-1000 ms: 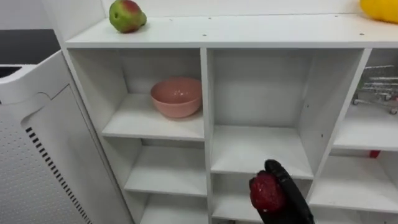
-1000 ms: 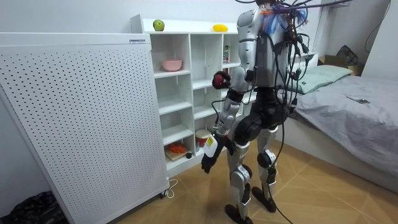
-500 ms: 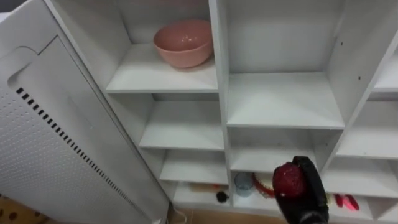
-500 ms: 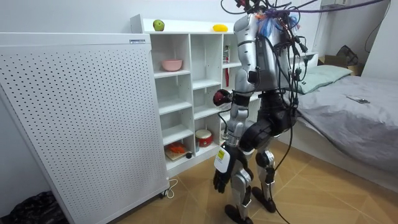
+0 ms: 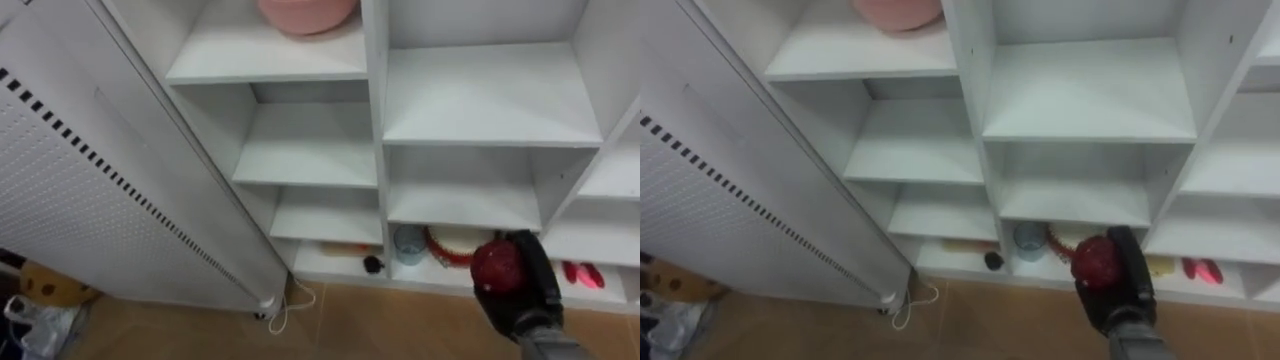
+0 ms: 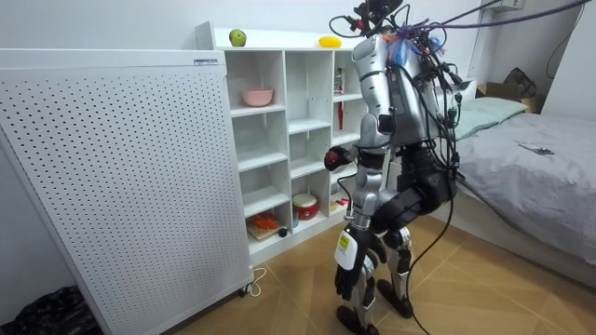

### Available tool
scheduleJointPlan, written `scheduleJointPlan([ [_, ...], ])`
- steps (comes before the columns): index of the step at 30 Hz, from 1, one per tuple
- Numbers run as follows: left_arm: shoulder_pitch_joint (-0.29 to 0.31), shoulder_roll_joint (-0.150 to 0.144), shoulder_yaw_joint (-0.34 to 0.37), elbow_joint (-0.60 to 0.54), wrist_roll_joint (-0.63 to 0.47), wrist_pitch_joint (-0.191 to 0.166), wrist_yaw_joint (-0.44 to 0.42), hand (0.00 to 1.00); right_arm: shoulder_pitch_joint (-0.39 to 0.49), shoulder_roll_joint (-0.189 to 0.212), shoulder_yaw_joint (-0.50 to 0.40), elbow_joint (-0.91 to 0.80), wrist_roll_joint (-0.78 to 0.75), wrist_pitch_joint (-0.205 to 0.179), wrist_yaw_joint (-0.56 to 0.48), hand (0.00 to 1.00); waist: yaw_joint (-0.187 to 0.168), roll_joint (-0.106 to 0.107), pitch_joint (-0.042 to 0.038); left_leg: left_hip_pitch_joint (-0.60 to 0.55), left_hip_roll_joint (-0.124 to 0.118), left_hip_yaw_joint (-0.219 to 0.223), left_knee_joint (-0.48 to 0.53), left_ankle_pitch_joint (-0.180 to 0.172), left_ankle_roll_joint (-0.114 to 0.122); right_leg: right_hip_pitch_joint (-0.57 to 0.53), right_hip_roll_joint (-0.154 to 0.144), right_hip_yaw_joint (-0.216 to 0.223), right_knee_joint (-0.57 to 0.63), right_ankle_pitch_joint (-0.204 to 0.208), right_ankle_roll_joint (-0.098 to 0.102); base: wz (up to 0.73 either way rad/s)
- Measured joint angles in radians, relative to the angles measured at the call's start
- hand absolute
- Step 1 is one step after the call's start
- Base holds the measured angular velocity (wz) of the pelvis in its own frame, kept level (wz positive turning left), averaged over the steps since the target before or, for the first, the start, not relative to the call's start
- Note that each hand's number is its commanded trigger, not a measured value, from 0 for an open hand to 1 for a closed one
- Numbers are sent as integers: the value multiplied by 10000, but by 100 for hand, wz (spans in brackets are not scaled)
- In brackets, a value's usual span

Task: Arrange fruit in the closet

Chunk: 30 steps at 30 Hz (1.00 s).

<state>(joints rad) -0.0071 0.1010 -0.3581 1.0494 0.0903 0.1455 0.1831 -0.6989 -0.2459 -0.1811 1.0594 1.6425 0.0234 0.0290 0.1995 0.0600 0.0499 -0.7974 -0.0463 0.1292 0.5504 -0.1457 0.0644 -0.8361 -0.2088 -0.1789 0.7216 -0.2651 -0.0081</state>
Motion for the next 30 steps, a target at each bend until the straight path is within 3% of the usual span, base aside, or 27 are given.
scheduleJointPlan([
  [4, 70, 331, -13, -242, -4, -7, -2, 0, -149, -190, 26, -13, -3, -26, -362, 100, 23, -15, -12, -880, 181, 74, 895, -317, -50, -778, 6, 20, 714, -211, -156, 1],
  [10, 122, 412, -75, -289, -211, -72, 0, 0, -782, -412, 110, -21, 25, -406, -643, 100, -11, -42, -33, -1218, 207, 238, 1284, -376, -31, -1194, -46, 111, 1143, -279, -224, -4],
  [18, 492, 612, -66, -621, -201, -57, 8, 0, -1273, -789, 118, -319, 30, -490, -1216, 100, 92, 6, -90, -1371, 345, 163, 1954, -726, 1, -1186, 50, 128, 1478, -361, -194, -5],
  [21, 792, 762, -63, -951, -145, 29, -2, 0, -1272, -981, 121, -476, 23, -599, -1467, 100, 256, 34, -156, -1395, 341, 163, 2078, -836, 38, -1215, -7, 130, 1600, -401, -160, 2],
  [25, 1035, 768, -35, -1099, -89, 200, -178, 0, -1272, -1042, 133, -712, -22, -665, -1727, 100, 437, 72, -313, -1386, 324, 194, 2127, -849, 66, -1214, -85, 146, 1692, -433, -128, 3],
  [26, 1054, 768, -26, -1131, -80, 208, -200, 0, -1272, -1042, 133, -801, -30, -672, -1792, 62, 460, 72, -313, -1385, 319, 194, 2138, -849, 67, -1214, -99, 142, 1711, -438, -128, 5],
  [27, 1126, 768, -7, -1292, -45, 251, -202, 0, -1271, -1042, 136, -958, -42, -684, -1889, 0, 485, 72, -313, -1387, 303, 194, 2172, -849, 68, -1215, -139, 131, 1775, -470, -130, 9],
  [30, 1221, 766, -3, -1580, 203, 253, -234, 0, -1272, -1040, 131, -1235, -40, -781, -2047, 0, 558, 76, -315, -1393, 328, 217, 2269, -866, 89, -1203, -170, 94, 1874, -531, -148, 5],
])
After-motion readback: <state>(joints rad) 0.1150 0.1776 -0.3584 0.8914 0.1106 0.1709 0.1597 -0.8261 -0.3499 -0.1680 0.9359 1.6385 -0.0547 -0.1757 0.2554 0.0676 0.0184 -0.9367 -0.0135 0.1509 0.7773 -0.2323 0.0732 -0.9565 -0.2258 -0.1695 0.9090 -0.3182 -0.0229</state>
